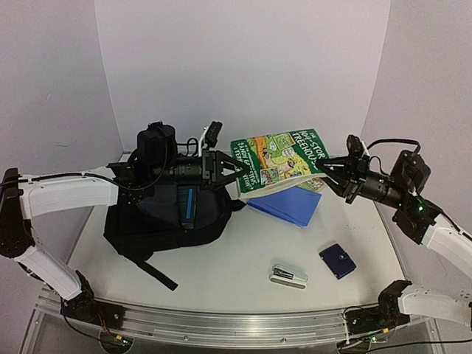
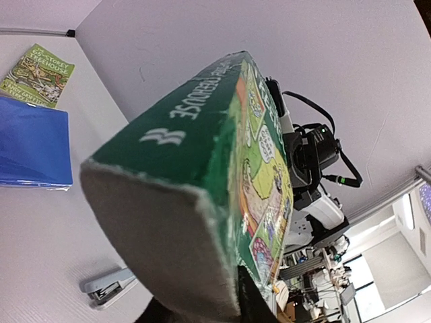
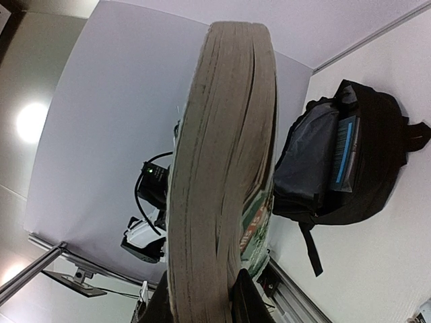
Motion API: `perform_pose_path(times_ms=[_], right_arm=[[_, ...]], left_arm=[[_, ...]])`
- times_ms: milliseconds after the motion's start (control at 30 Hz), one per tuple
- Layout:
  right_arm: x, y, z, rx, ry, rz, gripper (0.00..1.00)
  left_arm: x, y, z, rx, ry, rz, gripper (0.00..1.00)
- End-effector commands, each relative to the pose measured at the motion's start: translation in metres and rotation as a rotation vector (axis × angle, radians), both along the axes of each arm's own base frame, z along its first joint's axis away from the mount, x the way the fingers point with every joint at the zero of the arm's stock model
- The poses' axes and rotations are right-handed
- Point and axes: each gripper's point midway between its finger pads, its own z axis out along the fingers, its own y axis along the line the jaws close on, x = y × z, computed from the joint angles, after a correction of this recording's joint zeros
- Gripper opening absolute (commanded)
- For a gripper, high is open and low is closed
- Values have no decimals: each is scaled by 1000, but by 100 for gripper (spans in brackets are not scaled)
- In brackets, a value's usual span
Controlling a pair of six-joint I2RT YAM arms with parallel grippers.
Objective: Pack the student bag
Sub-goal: Pick up the book from the center of the board.
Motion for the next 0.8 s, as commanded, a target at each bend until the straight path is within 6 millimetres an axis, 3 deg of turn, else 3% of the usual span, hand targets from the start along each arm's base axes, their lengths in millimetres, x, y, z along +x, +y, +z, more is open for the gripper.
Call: perform_pose_path(times_ms=[0, 33, 100, 233, 367, 533, 700, 767], right_arm=[[0, 1, 17, 31, -145, -10, 32], [4, 1, 11, 17, -144, -19, 42], [12, 3, 1, -13, -152, -38, 70], [31, 10, -23, -89, -162, -56, 96], [37, 27, -34, -122, -179, 32, 98], [35, 39, -20, -112, -245, 120, 98], [30, 42, -4, -89, -292, 163, 98], [25, 42, 2, -68, -303, 186, 91]], left_arm=[[-2, 13, 18, -45, -49, 42, 8], [-4, 15, 18, -45, -52, 41, 2], [-8, 17, 21, -50, -60, 30, 0], [-18, 24, 32, -71, -80, 6, 0], [-28, 29, 45, -89, -88, -22, 0], [-42, 33, 60, -121, -78, -82, 0], [-43, 35, 55, -87, -64, -78, 0], [-39, 36, 53, -66, -60, -58, 0]])
